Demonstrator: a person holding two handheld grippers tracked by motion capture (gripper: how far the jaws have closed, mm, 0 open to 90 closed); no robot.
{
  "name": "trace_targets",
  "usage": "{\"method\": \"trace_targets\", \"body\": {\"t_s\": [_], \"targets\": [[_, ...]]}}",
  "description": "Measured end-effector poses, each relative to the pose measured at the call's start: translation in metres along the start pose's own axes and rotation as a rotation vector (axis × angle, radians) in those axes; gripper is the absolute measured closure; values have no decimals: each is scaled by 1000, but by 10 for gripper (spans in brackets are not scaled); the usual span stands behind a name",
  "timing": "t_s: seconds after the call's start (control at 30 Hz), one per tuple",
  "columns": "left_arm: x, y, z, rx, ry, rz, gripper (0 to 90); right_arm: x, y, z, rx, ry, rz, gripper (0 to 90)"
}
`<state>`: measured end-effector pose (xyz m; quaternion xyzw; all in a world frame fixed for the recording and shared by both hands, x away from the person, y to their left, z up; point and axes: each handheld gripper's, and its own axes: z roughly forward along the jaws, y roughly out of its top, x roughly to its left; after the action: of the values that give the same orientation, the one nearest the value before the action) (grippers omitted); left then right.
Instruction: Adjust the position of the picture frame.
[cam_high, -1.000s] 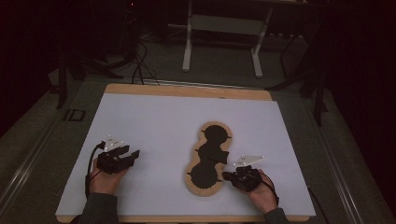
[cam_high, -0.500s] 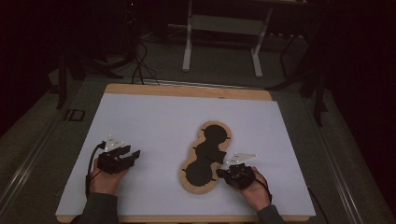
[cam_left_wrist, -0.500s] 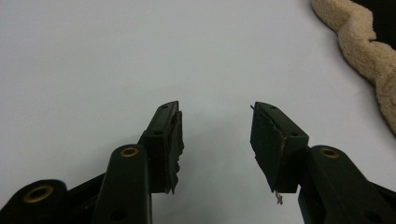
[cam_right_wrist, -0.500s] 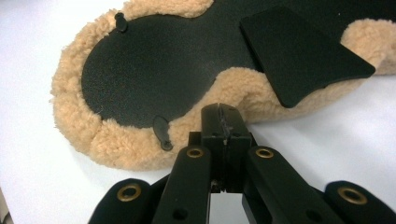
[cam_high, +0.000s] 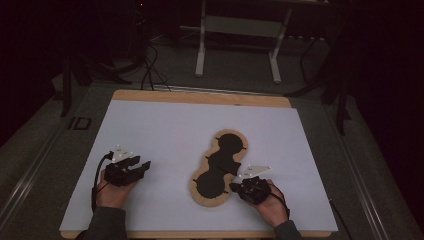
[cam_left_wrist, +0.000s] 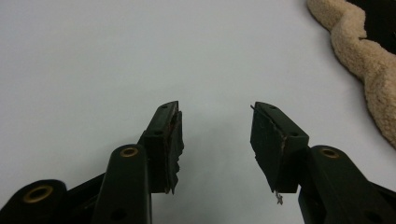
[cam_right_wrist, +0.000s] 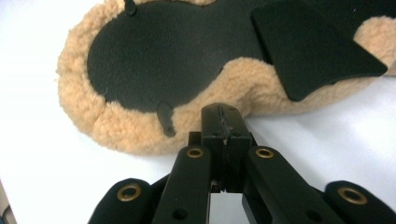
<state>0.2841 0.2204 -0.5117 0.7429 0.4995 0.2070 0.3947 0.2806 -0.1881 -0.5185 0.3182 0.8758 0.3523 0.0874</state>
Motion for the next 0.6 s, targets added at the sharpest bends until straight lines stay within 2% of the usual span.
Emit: {"method": "trace_targets", "body": {"t_s": [0.23,0.33,0.5,0.6], "targets": [[-1,0,0,-1,3,7,534,0,-2,1,30,-14,-8,900],[-1,0,-1,-6,5,9,534,1,-5,8,72,-27,-21,900],[-1,0,-1,-6,6,12,533,1,-5,8,66,-14,-17,900],[-1,0,0,-6,5,14,534,4,-3,11,61,9,-22,900]]}}
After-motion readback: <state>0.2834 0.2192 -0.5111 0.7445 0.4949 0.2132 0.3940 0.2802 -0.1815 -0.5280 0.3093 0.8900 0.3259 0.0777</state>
